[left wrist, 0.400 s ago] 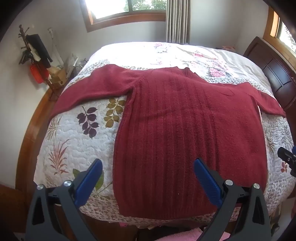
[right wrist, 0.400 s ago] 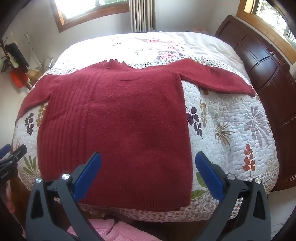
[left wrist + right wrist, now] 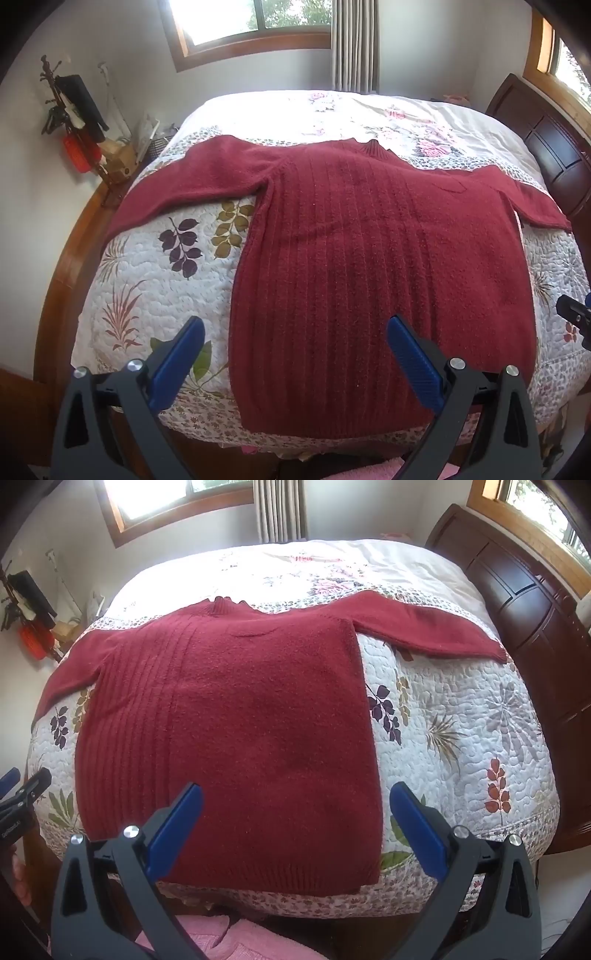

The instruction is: Fold small clothes

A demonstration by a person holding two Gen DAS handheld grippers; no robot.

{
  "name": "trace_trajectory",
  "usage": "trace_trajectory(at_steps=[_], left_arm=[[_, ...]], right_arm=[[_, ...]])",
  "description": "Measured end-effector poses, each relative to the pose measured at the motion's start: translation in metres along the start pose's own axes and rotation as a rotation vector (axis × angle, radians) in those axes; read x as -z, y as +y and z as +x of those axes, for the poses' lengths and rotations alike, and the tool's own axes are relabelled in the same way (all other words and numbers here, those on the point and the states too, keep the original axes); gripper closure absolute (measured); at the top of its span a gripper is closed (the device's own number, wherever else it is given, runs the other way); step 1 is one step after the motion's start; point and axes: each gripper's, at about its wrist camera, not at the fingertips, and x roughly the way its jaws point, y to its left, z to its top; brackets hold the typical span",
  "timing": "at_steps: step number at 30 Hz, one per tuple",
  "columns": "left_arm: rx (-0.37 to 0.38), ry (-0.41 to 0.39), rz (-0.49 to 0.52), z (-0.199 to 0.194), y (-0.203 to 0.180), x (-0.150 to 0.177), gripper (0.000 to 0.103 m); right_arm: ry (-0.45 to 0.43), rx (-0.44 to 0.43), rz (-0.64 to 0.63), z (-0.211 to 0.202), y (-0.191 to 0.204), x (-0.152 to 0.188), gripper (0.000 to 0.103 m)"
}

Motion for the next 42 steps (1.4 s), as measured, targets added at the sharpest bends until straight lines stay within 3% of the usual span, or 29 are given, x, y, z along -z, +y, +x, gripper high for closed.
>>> trace_trajectory(at_steps=[42], left_arm=[[0.005, -0.004, -0.003, -0.006, -0.009, 0.002, 0.004]], right_arm=[[0.005, -0.052, -0.001, 0.006, -0.008, 0.003, 0.003]])
